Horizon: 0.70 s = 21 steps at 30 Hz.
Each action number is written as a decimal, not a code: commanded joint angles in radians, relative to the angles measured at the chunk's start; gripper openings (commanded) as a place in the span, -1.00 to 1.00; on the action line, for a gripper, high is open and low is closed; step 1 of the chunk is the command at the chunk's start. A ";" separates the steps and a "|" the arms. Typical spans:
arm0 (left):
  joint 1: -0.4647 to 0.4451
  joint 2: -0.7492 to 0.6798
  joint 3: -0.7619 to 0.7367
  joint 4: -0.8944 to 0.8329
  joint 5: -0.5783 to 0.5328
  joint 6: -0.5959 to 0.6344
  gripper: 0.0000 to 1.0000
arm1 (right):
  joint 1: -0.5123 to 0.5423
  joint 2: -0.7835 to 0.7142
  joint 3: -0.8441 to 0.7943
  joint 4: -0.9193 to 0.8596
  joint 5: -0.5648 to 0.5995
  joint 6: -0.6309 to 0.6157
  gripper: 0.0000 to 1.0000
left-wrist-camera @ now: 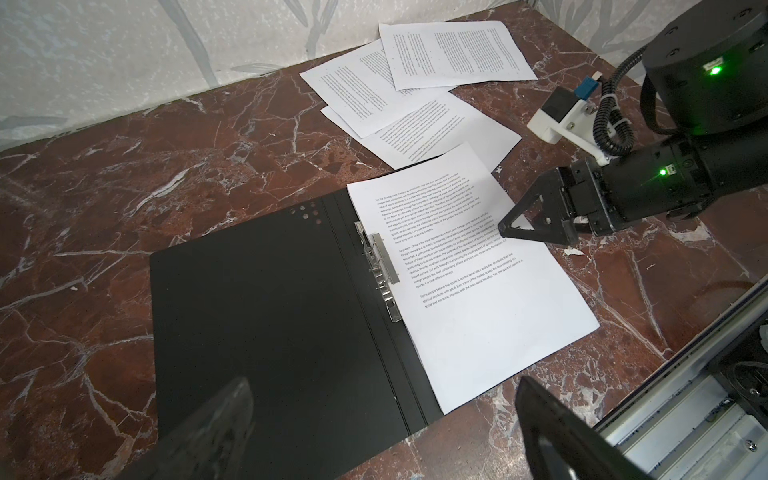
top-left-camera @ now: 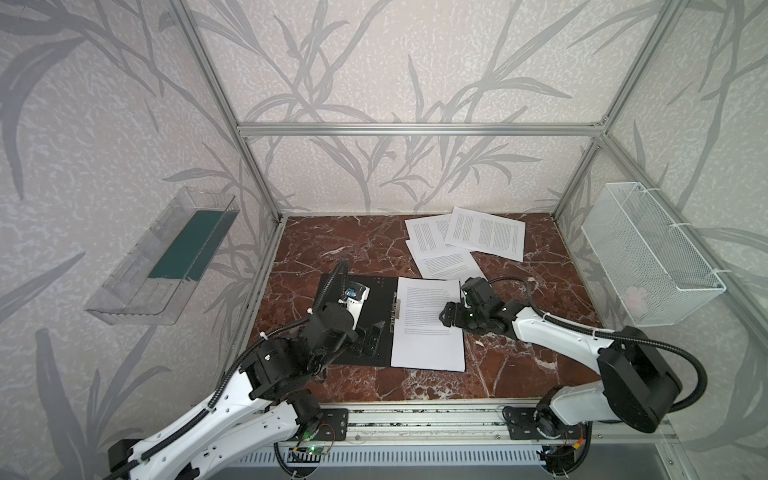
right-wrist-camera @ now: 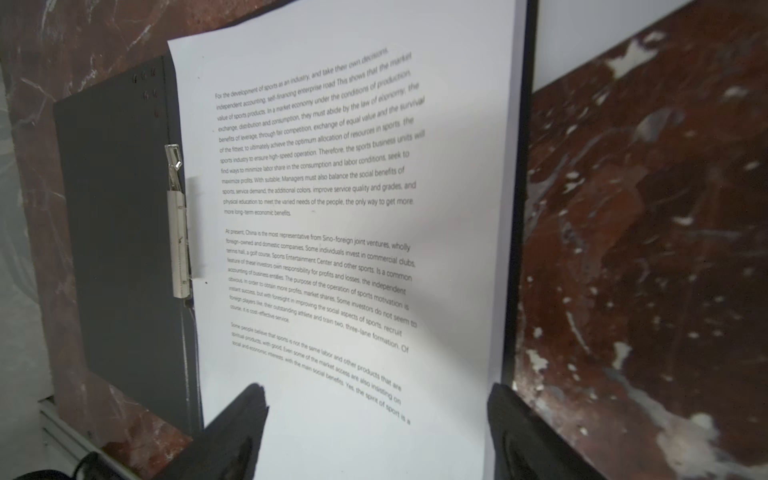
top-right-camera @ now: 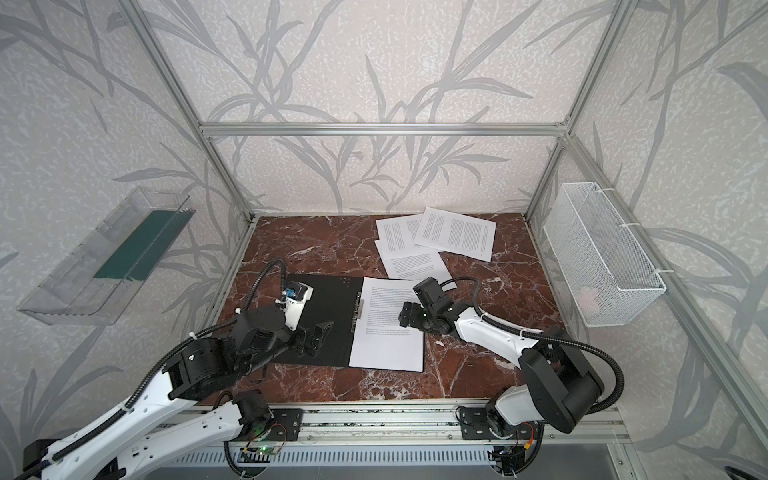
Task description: Put the files into the folder
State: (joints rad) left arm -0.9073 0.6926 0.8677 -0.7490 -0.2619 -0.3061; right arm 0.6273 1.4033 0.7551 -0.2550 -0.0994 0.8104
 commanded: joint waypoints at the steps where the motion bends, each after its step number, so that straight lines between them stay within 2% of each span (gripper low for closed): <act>1: 0.007 -0.007 -0.010 -0.027 -0.001 0.001 0.98 | -0.053 -0.063 0.035 -0.094 0.079 -0.063 0.87; 5: 0.007 -0.008 -0.010 -0.024 0.001 0.001 0.98 | -0.179 -0.110 0.030 -0.097 0.035 -0.123 0.95; 11: 0.007 -0.009 -0.010 -0.024 0.004 0.000 0.98 | -0.396 -0.070 0.024 -0.025 -0.121 -0.156 0.95; 17: 0.007 -0.002 -0.013 -0.023 0.003 0.000 0.98 | -0.491 0.026 0.029 0.078 -0.204 -0.126 0.95; 21: 0.007 0.001 -0.014 -0.021 0.005 0.001 0.98 | -0.509 0.126 0.046 0.148 -0.270 -0.093 0.94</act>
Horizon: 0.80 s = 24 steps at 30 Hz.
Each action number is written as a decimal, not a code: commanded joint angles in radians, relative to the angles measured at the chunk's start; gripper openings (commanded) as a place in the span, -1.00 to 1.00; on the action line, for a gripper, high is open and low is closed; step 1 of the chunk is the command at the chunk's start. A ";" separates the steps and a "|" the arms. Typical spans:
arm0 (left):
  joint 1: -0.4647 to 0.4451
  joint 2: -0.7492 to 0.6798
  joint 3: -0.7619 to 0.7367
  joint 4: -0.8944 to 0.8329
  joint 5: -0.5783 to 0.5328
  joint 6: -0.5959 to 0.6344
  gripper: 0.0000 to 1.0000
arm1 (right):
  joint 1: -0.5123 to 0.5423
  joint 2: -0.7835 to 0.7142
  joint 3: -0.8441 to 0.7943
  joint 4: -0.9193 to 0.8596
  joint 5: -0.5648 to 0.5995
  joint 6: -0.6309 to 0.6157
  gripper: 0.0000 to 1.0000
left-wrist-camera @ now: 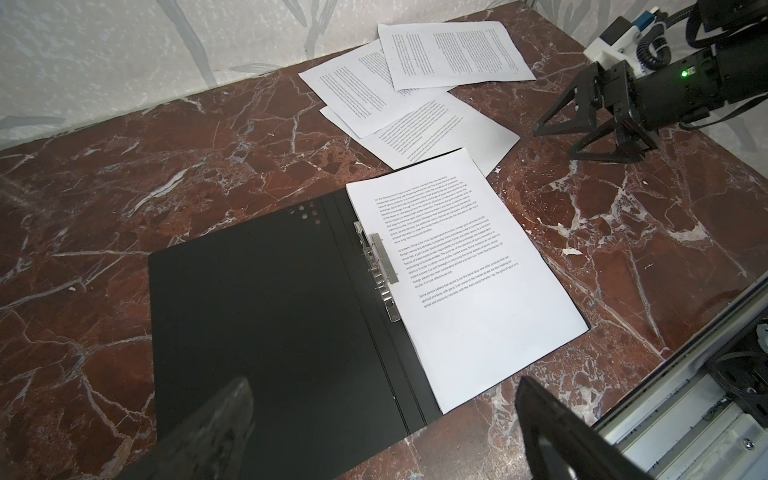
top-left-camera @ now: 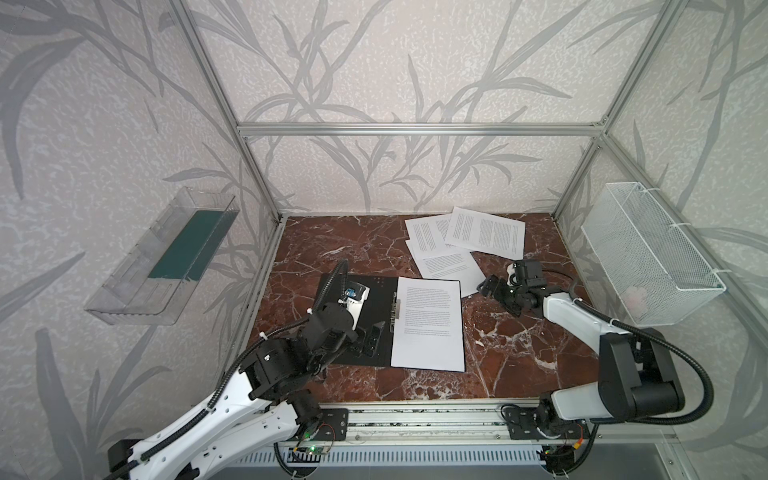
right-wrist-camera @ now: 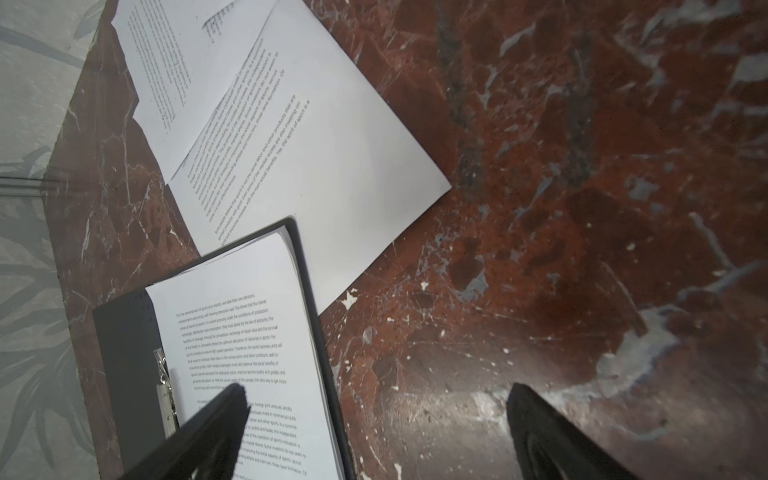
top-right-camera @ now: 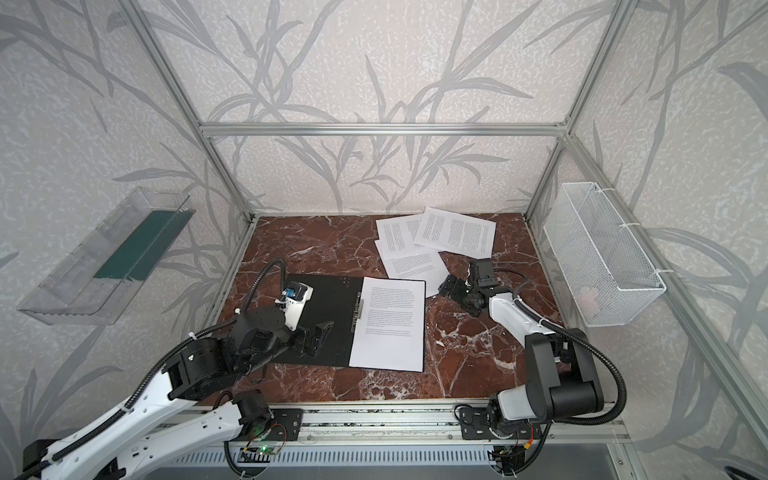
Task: Put the files into the folder
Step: 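Move the right gripper back toward the loose sheets beyond the folder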
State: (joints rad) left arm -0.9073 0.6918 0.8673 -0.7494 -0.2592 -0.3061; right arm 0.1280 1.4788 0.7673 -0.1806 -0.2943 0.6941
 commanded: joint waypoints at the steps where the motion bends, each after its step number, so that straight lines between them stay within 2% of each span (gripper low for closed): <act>1: 0.007 0.003 -0.014 -0.021 0.003 0.001 0.98 | -0.010 0.072 0.035 0.093 -0.085 0.033 0.94; 6: 0.008 0.015 -0.013 -0.021 0.010 0.001 0.98 | -0.010 0.179 0.030 0.215 -0.120 0.101 0.93; 16: 0.014 0.018 -0.016 -0.017 0.026 0.002 0.98 | -0.011 0.302 0.013 0.387 -0.095 0.212 0.91; 24: 0.021 0.021 -0.017 -0.014 0.042 0.002 0.98 | -0.013 0.360 -0.053 0.658 -0.127 0.323 0.88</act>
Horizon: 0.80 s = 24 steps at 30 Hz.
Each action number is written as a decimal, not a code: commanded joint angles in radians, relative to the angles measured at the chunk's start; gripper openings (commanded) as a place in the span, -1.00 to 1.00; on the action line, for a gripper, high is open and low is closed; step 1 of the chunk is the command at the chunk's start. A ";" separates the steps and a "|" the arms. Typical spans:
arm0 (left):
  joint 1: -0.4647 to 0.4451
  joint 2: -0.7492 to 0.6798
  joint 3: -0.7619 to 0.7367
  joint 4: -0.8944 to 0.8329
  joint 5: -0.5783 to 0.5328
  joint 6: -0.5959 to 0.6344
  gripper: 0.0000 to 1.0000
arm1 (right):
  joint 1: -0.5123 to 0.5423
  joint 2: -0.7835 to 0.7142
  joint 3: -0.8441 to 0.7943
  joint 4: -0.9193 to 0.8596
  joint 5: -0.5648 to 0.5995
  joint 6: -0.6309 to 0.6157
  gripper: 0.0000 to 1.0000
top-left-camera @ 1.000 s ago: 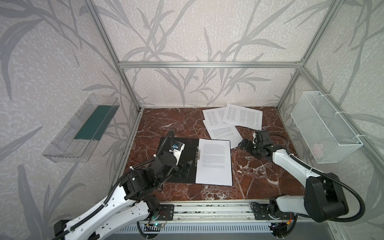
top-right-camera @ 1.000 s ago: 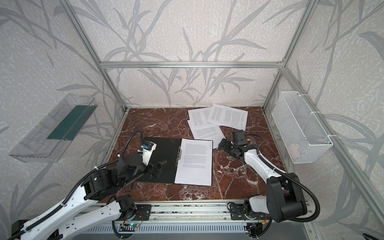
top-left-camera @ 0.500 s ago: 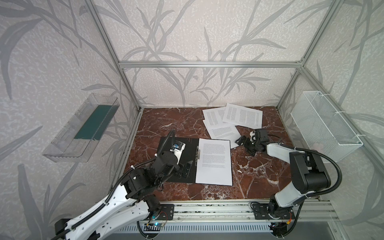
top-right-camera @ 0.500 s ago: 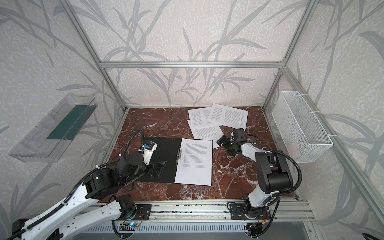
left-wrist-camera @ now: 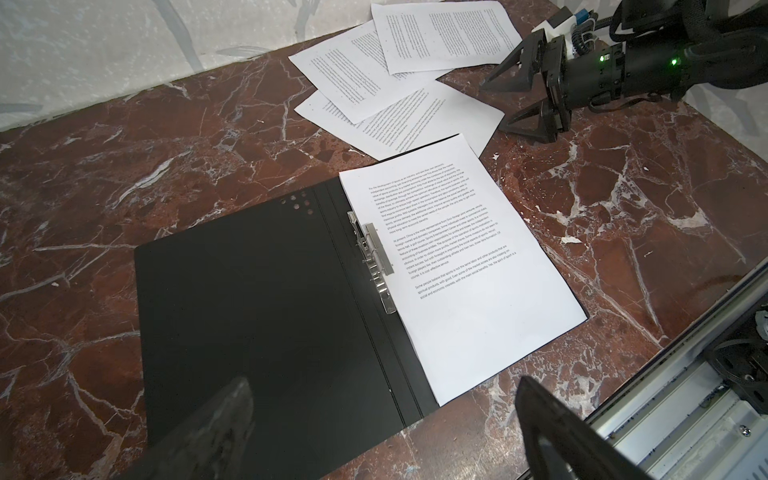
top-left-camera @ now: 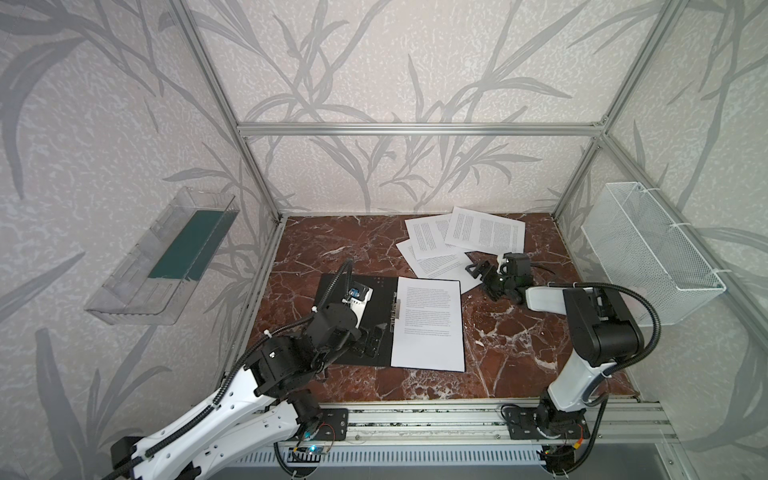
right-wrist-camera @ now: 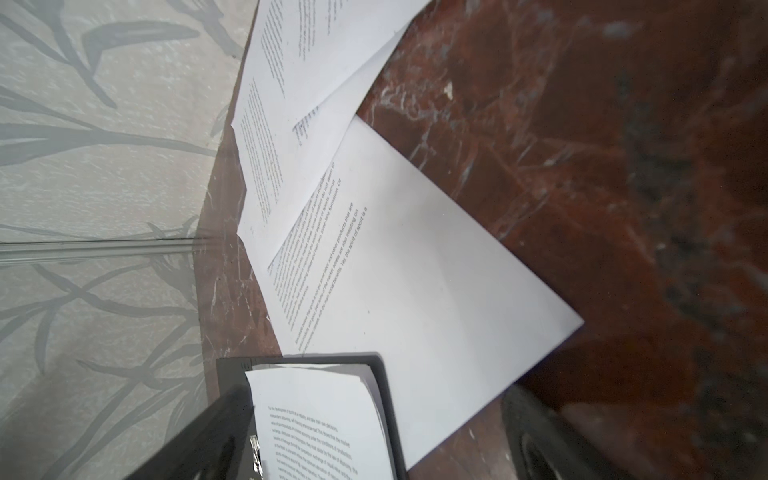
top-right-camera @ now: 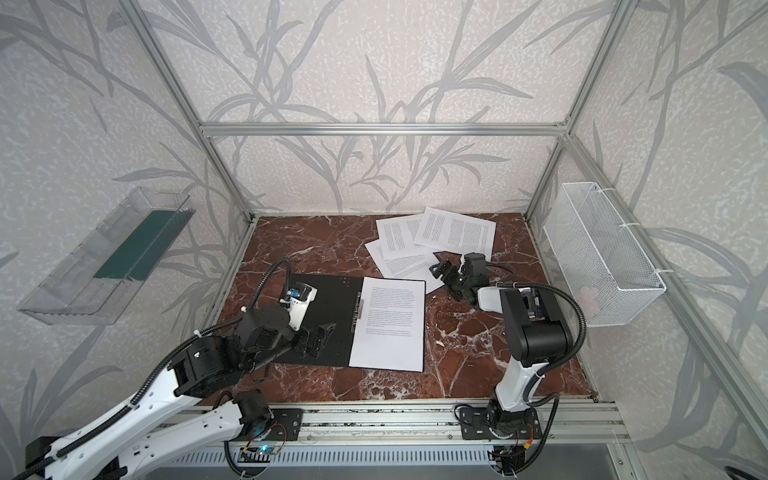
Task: Put the files into the folder
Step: 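Move the right gripper back toward the loose sheets beyond the folder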
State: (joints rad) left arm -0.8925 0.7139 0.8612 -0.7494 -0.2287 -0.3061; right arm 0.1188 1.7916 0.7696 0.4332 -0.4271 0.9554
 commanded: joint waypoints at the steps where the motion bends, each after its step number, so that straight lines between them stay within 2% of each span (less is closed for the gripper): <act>1: 0.006 0.001 -0.012 -0.012 0.014 0.002 0.98 | -0.004 0.048 -0.067 0.079 0.003 0.067 0.88; 7: 0.016 0.010 -0.012 -0.009 0.032 0.004 0.98 | -0.004 0.051 -0.076 0.196 -0.027 0.065 0.83; 20: 0.036 0.021 -0.013 -0.002 0.060 0.001 0.98 | -0.002 0.105 -0.095 0.487 -0.102 0.089 0.57; 24: 0.041 0.026 -0.012 0.001 0.067 -0.001 0.98 | -0.002 0.133 -0.083 0.506 -0.099 0.079 0.47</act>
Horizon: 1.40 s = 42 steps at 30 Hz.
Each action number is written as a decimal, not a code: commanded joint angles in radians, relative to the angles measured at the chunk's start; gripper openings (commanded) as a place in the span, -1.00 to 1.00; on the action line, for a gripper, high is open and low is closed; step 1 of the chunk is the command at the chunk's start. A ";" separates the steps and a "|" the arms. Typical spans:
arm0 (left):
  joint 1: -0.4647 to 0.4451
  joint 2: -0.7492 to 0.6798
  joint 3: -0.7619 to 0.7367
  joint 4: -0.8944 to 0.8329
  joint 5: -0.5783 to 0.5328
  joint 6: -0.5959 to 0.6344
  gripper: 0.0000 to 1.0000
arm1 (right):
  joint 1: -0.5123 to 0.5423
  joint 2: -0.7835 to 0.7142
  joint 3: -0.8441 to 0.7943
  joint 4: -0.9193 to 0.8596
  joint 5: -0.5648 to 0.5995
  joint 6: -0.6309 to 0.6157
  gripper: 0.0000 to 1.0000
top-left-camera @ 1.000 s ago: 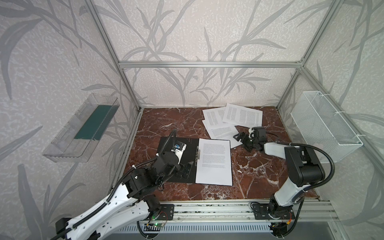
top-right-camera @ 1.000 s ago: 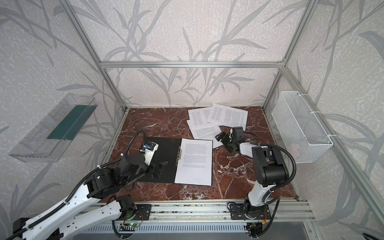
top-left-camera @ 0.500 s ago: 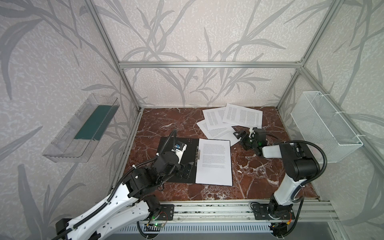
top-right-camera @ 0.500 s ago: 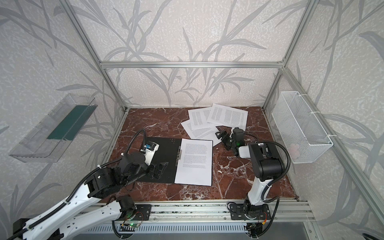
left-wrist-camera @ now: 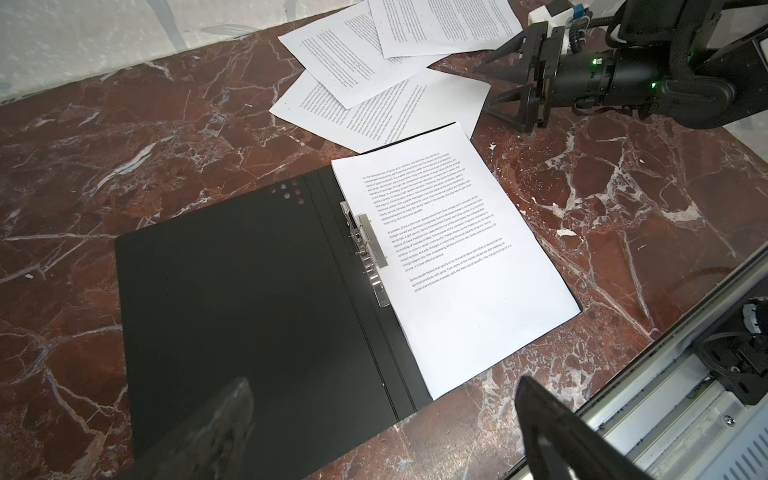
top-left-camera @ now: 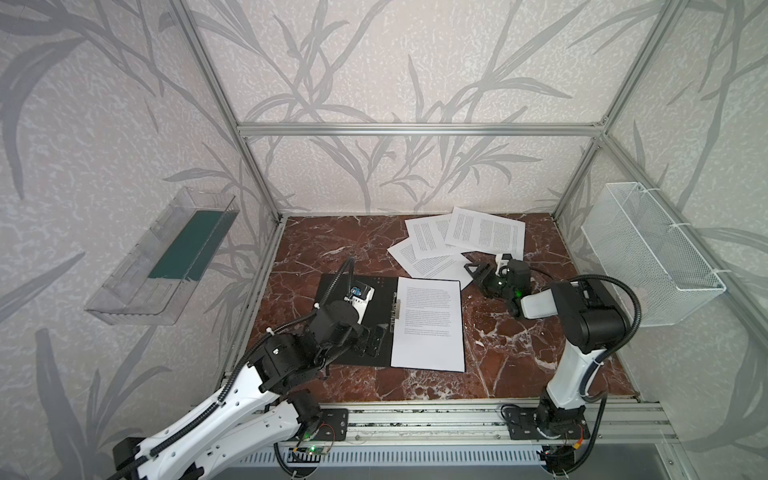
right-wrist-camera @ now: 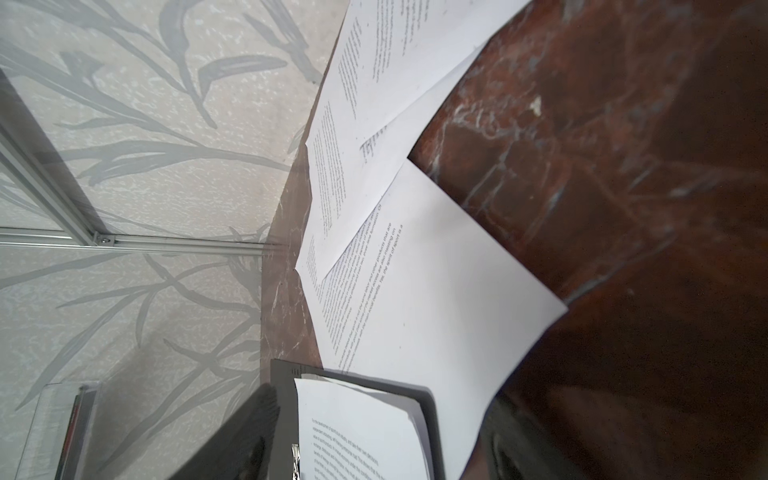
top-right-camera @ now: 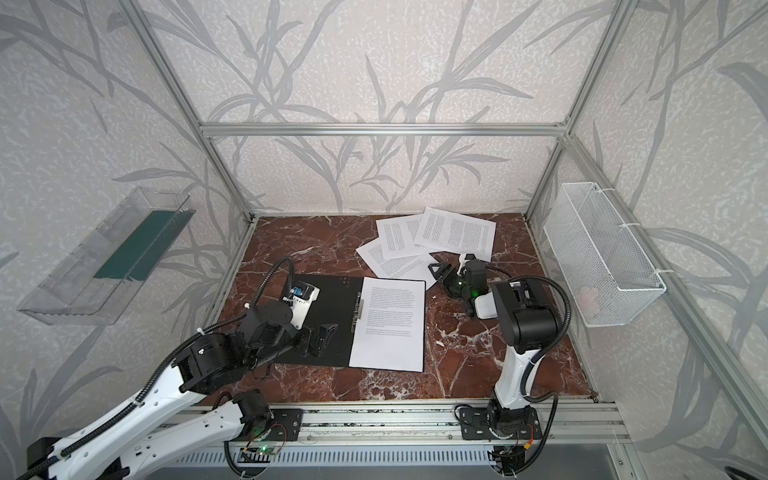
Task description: Put the files into the folder
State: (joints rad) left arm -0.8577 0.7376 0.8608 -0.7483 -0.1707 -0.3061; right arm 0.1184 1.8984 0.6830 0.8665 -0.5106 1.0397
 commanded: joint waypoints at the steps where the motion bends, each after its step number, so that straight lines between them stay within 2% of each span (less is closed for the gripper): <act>1: 0.006 0.003 -0.012 0.000 0.008 0.000 0.98 | -0.002 0.030 0.011 0.059 -0.013 -0.011 0.42; 9: 0.011 0.005 -0.011 0.002 0.016 -0.001 0.98 | -0.002 0.036 0.059 -0.089 0.040 -0.097 0.10; 16: 0.015 0.006 -0.012 0.004 0.026 0.000 0.98 | -0.002 0.070 0.091 -0.113 0.055 -0.121 -0.20; 18: 0.015 0.006 -0.012 0.004 0.027 0.001 0.98 | -0.001 0.083 0.098 -0.112 0.057 -0.120 -0.36; 24: 0.019 0.004 -0.014 0.003 0.028 0.002 0.98 | -0.001 0.081 0.097 -0.115 0.108 -0.137 -0.61; 38: 0.029 0.003 -0.014 0.005 0.038 0.002 0.98 | -0.003 -0.064 0.090 -0.246 0.177 -0.196 -1.00; 42: 0.029 0.000 -0.014 0.006 0.042 0.002 0.98 | -0.009 -0.175 0.067 -0.311 0.219 -0.223 -1.00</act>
State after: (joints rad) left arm -0.8352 0.7441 0.8608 -0.7479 -0.1326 -0.3065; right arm 0.1173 1.8137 0.7589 0.6018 -0.3386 0.8543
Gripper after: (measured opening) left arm 0.992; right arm 0.047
